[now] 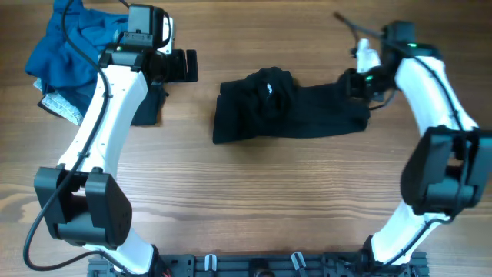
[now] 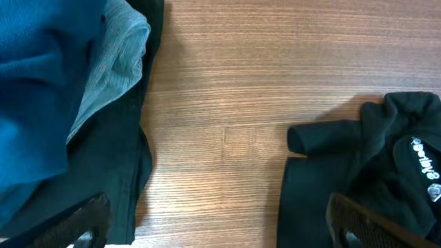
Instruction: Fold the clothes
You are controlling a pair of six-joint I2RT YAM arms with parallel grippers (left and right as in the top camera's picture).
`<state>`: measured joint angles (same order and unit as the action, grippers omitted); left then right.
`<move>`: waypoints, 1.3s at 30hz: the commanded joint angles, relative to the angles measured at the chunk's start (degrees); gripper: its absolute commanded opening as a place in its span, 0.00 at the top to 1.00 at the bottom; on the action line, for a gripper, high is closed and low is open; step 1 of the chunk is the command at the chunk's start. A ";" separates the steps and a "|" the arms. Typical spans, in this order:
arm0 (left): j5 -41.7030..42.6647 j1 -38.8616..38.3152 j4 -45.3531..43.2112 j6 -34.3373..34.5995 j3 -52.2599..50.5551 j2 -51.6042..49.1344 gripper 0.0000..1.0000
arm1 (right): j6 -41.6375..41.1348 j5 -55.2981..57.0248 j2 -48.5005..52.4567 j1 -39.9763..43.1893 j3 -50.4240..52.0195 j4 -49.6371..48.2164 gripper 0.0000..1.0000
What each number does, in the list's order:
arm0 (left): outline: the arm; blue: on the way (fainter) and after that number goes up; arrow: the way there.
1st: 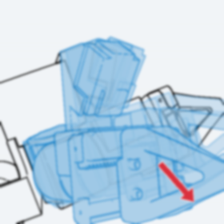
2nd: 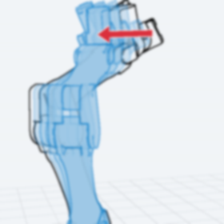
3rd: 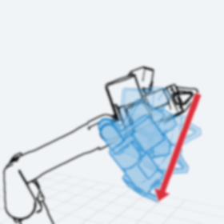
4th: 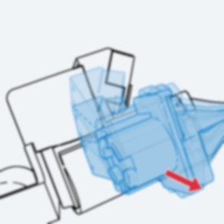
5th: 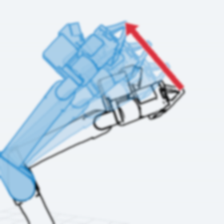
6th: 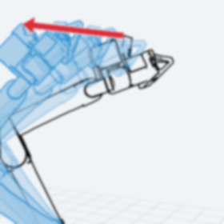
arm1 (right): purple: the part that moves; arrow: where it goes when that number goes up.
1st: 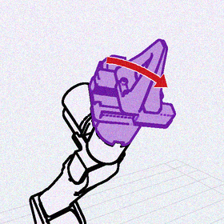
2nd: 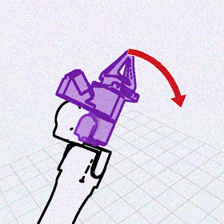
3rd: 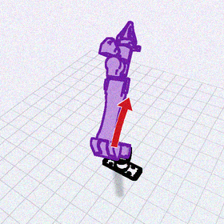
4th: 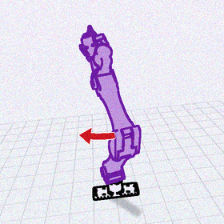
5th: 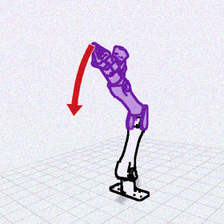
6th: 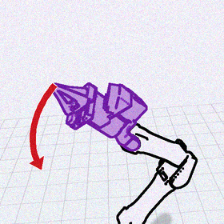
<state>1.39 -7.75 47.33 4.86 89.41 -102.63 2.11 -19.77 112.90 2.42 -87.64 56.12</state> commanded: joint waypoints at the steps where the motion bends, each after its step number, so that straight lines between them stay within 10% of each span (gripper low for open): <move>1: -0.35 0.26 0.22 0.55 0.66 0.61 0.00 | -1.16 4.13 2.89 -3.32 -0.74 0.00 0.52; 4: -0.33 0.26 0.20 0.55 0.66 0.61 0.00 | -0.74 3.15 2.93 -4.28 -0.76 1.20 0.27; 10: 6.45 0.26 0.70 0.57 0.63 -2.01 0.01 | 7.08 -12.07 2.67 -4.28 -1.33 3.17 0.29; 23: 33.27 0.26 0.90 -11.26 0.55 -23.93 0.02 | 6.64 -2.03 -5.88 -1.46 -12.70 16.92 0.22; 39: 66.99 0.15 -5.03 -21.11 0.50 -29.00 0.31 | 5.40 -2.03 -6.64 -1.42 -13.03 19.67 0.23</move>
<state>61.28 -7.53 43.97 -14.87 89.95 -130.74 7.77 -22.41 107.77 0.82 -99.63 75.64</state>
